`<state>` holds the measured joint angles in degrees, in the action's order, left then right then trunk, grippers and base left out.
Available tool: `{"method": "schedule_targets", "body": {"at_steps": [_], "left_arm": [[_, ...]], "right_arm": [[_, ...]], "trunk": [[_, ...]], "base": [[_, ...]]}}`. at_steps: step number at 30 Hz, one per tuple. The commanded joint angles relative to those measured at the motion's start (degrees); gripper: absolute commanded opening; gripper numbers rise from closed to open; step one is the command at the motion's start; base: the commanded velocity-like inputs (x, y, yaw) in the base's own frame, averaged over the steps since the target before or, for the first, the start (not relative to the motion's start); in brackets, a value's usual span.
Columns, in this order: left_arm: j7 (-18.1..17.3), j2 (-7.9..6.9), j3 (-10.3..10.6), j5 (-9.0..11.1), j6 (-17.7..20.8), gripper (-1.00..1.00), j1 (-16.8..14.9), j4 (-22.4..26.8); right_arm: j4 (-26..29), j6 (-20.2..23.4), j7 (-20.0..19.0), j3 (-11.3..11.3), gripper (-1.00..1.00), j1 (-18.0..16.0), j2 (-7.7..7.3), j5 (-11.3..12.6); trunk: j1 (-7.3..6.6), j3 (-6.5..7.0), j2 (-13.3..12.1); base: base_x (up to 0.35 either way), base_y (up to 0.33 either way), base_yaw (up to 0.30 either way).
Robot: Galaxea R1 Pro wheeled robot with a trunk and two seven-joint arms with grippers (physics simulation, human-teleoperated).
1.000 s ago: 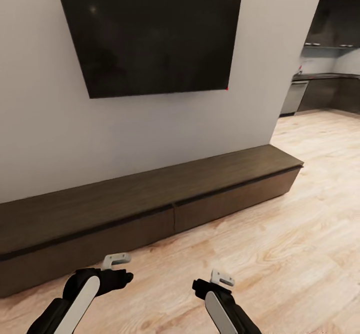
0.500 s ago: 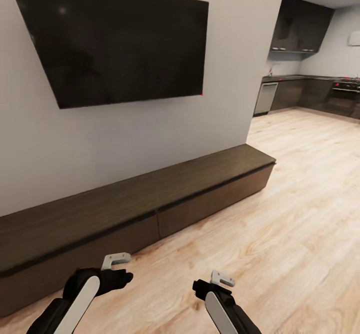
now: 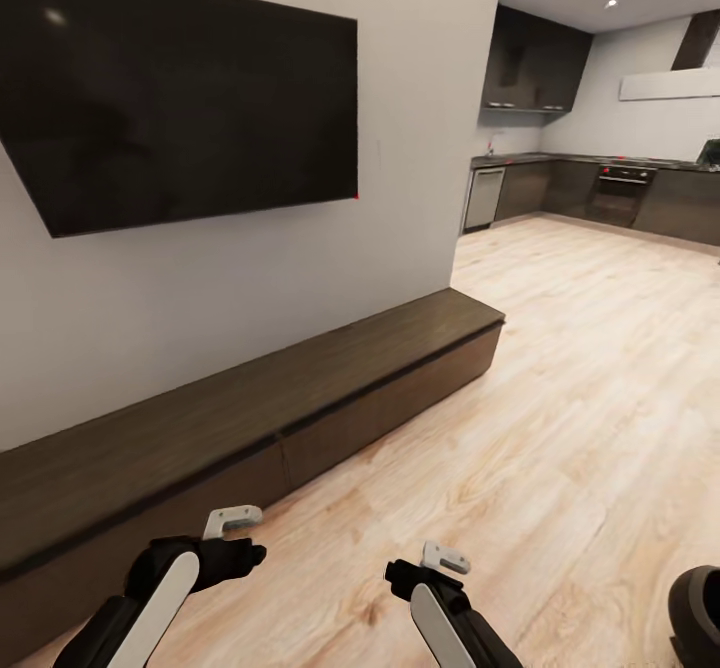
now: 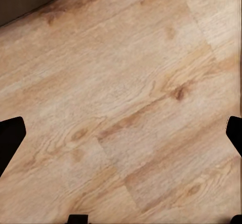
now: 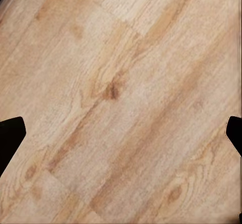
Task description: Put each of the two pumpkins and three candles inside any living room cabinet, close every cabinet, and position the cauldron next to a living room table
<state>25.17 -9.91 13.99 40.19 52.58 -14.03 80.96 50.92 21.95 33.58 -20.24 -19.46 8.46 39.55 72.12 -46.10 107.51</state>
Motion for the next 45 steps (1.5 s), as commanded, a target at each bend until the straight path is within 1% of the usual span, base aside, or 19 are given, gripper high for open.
{"method": "schedule_targets", "body": {"at_steps": [1, 45], "left_arm": [[0.6, -0.07, 0.1, 0.6, 0.1, 1.0, 0.0, 0.1], [0.5, -0.2, 0.1, 0.5, 0.0, 1.0, 0.0, 0.1]], "right_arm": [[0.1, 0.2, 0.4, -0.1, 1.0, -0.1, -0.02, 0.4], [-0.7, 0.1, 0.5, -0.1, 1.0, -0.1, -0.02, 0.4]], "trunk": [[-0.01, -0.01, 0.0], [-0.01, 1.89, 0.0]], "base": [[0.0, 0.0, -0.255], [0.0, 0.0, -0.252]]}}
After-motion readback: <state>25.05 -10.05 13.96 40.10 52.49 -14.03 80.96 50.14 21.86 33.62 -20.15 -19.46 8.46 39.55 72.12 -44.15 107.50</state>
